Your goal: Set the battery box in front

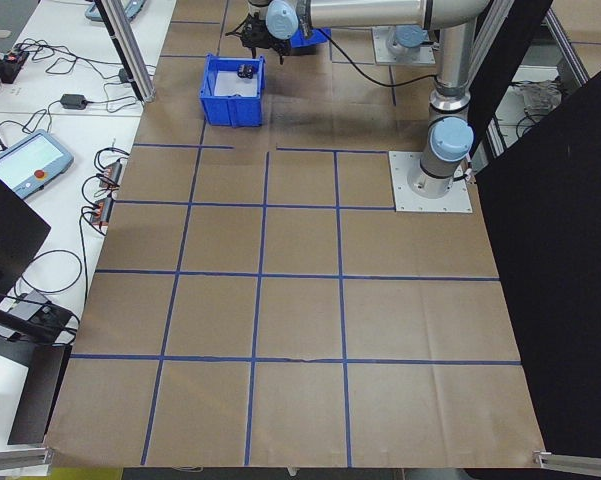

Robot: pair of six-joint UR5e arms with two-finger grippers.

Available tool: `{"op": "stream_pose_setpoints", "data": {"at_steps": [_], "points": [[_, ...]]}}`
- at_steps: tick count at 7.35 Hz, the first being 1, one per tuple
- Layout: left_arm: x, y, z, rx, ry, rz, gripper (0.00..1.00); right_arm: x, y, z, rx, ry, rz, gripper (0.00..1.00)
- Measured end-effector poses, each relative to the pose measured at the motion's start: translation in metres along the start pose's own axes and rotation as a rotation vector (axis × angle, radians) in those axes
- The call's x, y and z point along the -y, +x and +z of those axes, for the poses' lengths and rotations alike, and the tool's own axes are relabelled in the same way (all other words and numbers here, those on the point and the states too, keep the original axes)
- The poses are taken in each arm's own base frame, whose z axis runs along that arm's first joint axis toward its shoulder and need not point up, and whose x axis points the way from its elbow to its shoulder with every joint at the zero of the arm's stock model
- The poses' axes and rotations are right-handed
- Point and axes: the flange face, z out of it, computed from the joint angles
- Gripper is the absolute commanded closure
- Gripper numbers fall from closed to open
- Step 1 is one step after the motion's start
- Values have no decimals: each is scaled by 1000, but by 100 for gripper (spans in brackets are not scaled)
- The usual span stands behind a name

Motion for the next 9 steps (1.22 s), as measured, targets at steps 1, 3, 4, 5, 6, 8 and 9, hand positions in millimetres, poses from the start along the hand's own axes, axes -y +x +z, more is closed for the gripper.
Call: {"op": "stream_pose_setpoints", "data": {"at_steps": [1, 3, 4, 5, 6, 8, 9], "points": [[21, -21, -39, 2, 27, 181, 0, 23, -4, -4, -9, 1, 5, 100], [58, -63, -100, -38, 84, 607, 0, 70, -19, -6, -18, 8, 25, 100], [68, -74, -111, -36, 107, 840, 0, 94, -30, -6, -23, 12, 31, 100], [72, -81, -117, -26, 124, 1031, 0, 117, -40, -8, -33, 17, 37, 100], [72, -87, -121, -11, 141, 1185, 0, 139, -49, -10, -44, 22, 42, 100], [67, -105, -120, 20, 148, 1339, 0, 181, -64, -11, -81, 12, 44, 100], [65, -113, -114, 36, 141, 1358, 0, 201, -69, -11, -105, -6, 39, 100]]}}
